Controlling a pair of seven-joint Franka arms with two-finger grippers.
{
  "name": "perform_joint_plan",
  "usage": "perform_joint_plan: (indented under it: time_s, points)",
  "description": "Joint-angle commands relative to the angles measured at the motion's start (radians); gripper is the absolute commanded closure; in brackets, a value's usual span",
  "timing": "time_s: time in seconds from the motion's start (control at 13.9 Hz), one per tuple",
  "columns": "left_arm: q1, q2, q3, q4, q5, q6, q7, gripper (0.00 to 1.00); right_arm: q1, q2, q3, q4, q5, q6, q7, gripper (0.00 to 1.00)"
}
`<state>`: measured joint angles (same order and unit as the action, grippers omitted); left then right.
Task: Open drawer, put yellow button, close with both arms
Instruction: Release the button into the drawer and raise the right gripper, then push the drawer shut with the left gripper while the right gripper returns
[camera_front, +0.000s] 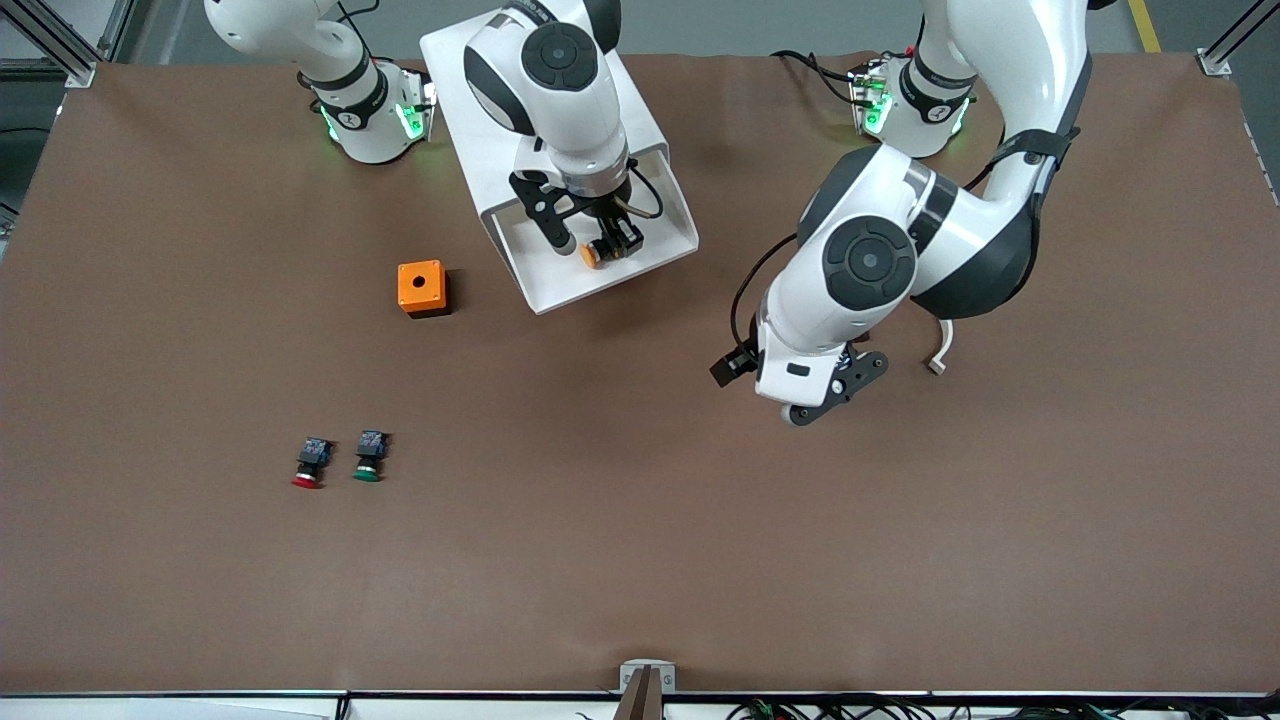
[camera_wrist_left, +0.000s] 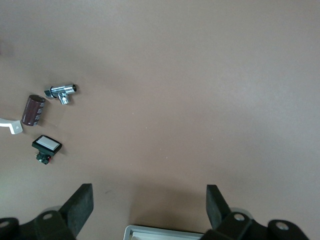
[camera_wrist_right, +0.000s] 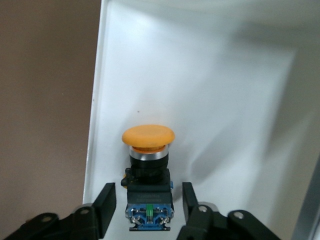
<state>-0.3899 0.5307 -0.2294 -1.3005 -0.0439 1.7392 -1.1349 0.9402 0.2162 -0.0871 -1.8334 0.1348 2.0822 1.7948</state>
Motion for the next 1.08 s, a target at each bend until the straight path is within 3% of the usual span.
perform_joint_plan:
  time_s: [0.0,0.36,0.72,1.01]
  points:
    - [-0.017,0.003,0.007,-0.011,0.026,0.019,0.012,0.01,-0.021,-0.008,-0.003,0.081,-0.006,-0.091,-0.029,0.0]
    - [-0.076,0.017,0.007,-0.039,0.055,0.08,-0.003,0.01,-0.191,-0.008,-0.008,0.273,-0.007,-0.397,-0.547,0.0]
    - [-0.156,0.005,0.007,-0.102,0.053,0.111,-0.029,0.0,-0.4,-0.043,-0.032,0.302,-0.069,-0.563,-1.192,0.0]
    - [-0.227,0.012,0.007,-0.114,0.053,0.112,-0.072,0.0,-0.556,-0.066,-0.039,0.309,-0.115,-0.652,-1.472,0.0]
